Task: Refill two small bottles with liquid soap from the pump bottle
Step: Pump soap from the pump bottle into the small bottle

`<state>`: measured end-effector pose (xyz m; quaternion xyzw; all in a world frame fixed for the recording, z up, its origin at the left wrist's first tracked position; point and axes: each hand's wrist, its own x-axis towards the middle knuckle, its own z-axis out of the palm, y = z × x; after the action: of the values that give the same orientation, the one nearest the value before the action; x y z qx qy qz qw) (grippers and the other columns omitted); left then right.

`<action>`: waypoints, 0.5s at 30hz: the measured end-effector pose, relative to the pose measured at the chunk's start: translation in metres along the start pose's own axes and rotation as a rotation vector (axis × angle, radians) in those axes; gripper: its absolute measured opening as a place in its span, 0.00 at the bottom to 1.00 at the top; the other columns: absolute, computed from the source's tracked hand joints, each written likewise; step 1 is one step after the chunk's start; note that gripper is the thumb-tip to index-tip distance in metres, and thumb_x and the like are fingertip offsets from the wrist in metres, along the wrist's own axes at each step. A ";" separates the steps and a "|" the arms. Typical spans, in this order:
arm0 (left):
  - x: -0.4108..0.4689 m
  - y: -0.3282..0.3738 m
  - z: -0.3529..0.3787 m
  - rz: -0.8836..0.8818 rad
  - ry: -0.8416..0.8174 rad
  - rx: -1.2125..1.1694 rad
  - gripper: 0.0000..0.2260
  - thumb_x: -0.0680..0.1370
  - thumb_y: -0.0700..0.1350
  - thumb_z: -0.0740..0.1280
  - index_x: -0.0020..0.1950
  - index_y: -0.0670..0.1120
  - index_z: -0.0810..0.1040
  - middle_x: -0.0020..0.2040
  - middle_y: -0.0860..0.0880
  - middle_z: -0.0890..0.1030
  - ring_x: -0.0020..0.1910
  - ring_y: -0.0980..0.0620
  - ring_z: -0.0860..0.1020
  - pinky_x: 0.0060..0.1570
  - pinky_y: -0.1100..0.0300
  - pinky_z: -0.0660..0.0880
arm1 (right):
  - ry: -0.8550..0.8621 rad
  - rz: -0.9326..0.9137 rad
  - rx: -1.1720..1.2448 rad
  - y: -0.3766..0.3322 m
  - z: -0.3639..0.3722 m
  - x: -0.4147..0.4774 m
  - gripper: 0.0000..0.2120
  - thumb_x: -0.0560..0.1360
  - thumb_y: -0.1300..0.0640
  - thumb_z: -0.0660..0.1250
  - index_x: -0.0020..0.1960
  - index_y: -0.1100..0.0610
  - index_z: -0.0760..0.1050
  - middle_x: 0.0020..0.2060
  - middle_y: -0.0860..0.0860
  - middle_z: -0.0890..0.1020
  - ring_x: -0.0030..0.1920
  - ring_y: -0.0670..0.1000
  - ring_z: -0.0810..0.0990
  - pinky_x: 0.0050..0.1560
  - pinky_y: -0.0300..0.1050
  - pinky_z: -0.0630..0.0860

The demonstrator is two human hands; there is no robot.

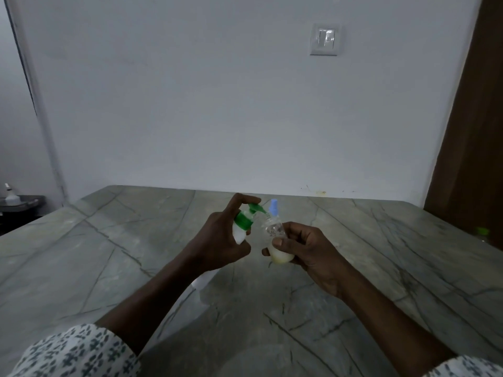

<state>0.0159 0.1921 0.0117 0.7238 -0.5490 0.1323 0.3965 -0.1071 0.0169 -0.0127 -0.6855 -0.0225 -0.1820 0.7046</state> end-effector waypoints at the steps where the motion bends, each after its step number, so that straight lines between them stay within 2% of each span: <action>1: 0.000 0.000 0.000 0.002 -0.002 -0.002 0.35 0.67 0.37 0.74 0.67 0.58 0.63 0.44 0.53 0.81 0.40 0.58 0.79 0.38 0.69 0.76 | 0.003 -0.006 -0.019 0.001 -0.001 0.000 0.16 0.73 0.61 0.71 0.60 0.62 0.79 0.53 0.60 0.85 0.53 0.61 0.84 0.52 0.51 0.82; 3: 0.001 0.000 0.000 0.003 -0.003 -0.009 0.35 0.67 0.37 0.73 0.68 0.57 0.63 0.44 0.53 0.81 0.40 0.58 0.79 0.38 0.70 0.76 | 0.025 -0.021 -0.074 0.002 -0.002 0.001 0.15 0.72 0.60 0.72 0.59 0.59 0.80 0.53 0.57 0.85 0.55 0.60 0.84 0.57 0.55 0.80; 5: 0.001 0.001 0.000 -0.001 -0.002 -0.017 0.35 0.67 0.37 0.73 0.68 0.56 0.63 0.44 0.53 0.81 0.41 0.58 0.79 0.39 0.69 0.76 | 0.045 -0.035 -0.118 0.001 -0.002 0.001 0.15 0.72 0.59 0.73 0.58 0.57 0.81 0.53 0.55 0.86 0.55 0.57 0.84 0.59 0.55 0.79; 9: 0.000 0.000 0.000 0.003 0.007 -0.015 0.33 0.67 0.36 0.73 0.67 0.55 0.64 0.44 0.51 0.81 0.40 0.58 0.79 0.38 0.69 0.76 | 0.052 -0.056 -0.148 0.000 -0.002 0.001 0.16 0.69 0.57 0.74 0.56 0.56 0.82 0.52 0.52 0.86 0.54 0.52 0.85 0.58 0.47 0.79; 12: 0.001 0.001 0.000 -0.015 0.009 -0.006 0.32 0.67 0.37 0.74 0.63 0.57 0.64 0.46 0.50 0.81 0.40 0.58 0.79 0.38 0.70 0.76 | 0.045 -0.050 -0.163 0.000 -0.002 0.001 0.13 0.71 0.60 0.73 0.56 0.57 0.82 0.51 0.51 0.87 0.53 0.51 0.85 0.54 0.43 0.79; 15: 0.001 0.002 0.000 -0.020 0.005 0.002 0.31 0.67 0.37 0.74 0.62 0.58 0.63 0.47 0.50 0.81 0.41 0.59 0.79 0.39 0.70 0.76 | 0.052 -0.039 -0.187 0.001 -0.002 0.002 0.13 0.73 0.62 0.72 0.57 0.58 0.82 0.51 0.52 0.87 0.52 0.53 0.85 0.55 0.45 0.80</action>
<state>0.0147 0.1906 0.0130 0.7294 -0.5404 0.1306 0.3986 -0.1055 0.0145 -0.0134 -0.7428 -0.0005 -0.2149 0.6341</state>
